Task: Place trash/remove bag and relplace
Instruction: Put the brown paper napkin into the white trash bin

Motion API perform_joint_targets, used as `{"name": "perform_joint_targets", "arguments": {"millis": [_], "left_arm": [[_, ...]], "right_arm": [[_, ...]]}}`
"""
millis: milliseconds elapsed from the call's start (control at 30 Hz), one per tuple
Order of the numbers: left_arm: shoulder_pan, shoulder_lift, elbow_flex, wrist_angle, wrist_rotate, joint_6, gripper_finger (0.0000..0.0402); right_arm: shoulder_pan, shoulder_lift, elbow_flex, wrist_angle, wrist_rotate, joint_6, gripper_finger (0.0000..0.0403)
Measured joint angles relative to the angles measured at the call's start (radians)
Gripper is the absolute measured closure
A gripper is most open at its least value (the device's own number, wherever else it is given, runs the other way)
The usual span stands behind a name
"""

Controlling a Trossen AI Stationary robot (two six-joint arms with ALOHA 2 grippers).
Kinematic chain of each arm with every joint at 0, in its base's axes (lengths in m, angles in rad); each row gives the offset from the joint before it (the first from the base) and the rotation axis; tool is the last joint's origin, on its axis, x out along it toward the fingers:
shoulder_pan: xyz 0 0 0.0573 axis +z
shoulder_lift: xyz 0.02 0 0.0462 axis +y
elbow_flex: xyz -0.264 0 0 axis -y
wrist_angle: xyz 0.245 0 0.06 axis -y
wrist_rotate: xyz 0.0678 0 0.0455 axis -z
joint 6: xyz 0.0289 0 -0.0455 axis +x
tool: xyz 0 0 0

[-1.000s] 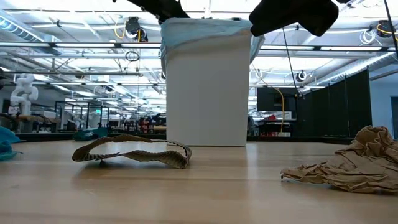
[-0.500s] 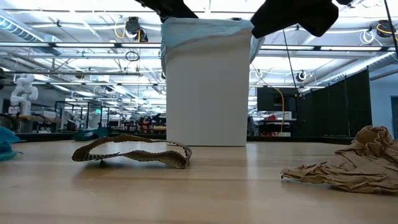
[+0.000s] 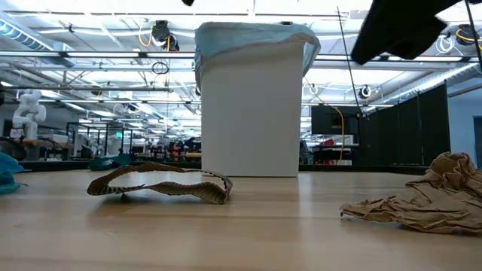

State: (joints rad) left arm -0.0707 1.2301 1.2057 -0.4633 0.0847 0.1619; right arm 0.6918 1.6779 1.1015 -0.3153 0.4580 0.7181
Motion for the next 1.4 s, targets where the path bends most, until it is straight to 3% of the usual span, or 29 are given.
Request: {"name": "perform_joint_targets", "arguments": {"millis": [167,367,567,733,1200,1400], "left_arm": [[-0.166,0.007,0.000,-0.016,-0.044,-0.020,0.0359],[-0.341,0.016,-0.044,0.008,-0.218,-0.083,0.0361],[-0.464,0.028,-0.162,0.130,-0.323,-0.200,0.0362],[-0.522,0.035,-0.205,0.196,-0.381,-0.210,0.0362],[-0.598,0.040,-0.204,0.202,-0.439,-0.262,0.0362],[-0.629,0.040,-0.204,0.201,-0.484,-0.262,0.0362]], "right_arm": [[0.024,0.002,0.000,0.003,-0.086,0.010,0.0273],[0.030,0.023,0.000,-0.006,-0.101,0.050,0.0250],[0.023,0.098,0.000,-0.005,-0.171,0.126,0.0222],[0.008,0.142,0.000,0.010,-0.193,0.166,0.0211],[0.001,0.203,0.000,0.029,-0.176,0.235,0.0241],[0.001,0.232,0.000,0.026,-0.170,0.275,0.0293]]}}
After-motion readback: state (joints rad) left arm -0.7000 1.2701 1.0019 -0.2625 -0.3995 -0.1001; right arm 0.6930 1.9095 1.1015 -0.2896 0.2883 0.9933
